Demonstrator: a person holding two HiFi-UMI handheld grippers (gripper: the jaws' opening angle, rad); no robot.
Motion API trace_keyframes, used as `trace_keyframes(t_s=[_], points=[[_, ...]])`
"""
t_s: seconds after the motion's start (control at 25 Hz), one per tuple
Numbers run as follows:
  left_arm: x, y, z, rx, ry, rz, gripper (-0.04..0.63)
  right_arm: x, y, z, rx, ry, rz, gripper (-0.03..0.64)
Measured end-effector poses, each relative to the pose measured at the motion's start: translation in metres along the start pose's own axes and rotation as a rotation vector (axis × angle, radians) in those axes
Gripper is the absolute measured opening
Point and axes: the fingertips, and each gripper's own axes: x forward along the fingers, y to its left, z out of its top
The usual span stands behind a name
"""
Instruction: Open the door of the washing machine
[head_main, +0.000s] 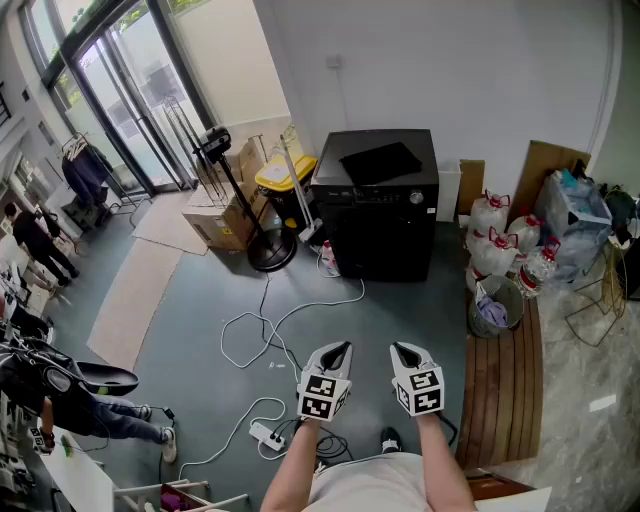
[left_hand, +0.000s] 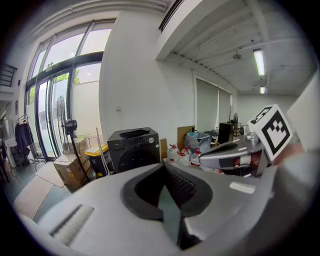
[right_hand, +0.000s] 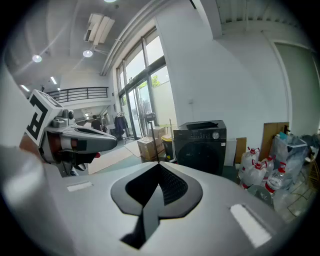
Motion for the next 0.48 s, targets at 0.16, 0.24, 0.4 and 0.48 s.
trace_keyframes(t_s=[0.16,0.24,0.4,0.48], points=[[0.007,-0.010,0.005,-0.014,0.011,0.007,0.055,-0.008,-0.015,0.006,0.070,-0.058,0.020,0.000],[0.010,-0.013,0.002,-0.036,0.023,0.023,0.055,-0.013,-0.020,0.009,0.149,-0.103,0.058,0.000],[0.011,-0.015,-0.006,-0.095,0.032,0.067,0.055,-0.014,-0.023,-0.005,0.145,-0.065,0.102,0.000],[0.008,-0.016,-0.011,-0.099,0.039,0.078,0.055,-0.012,-0.025,-0.013,0.132,-0.037,0.109,0.000]])
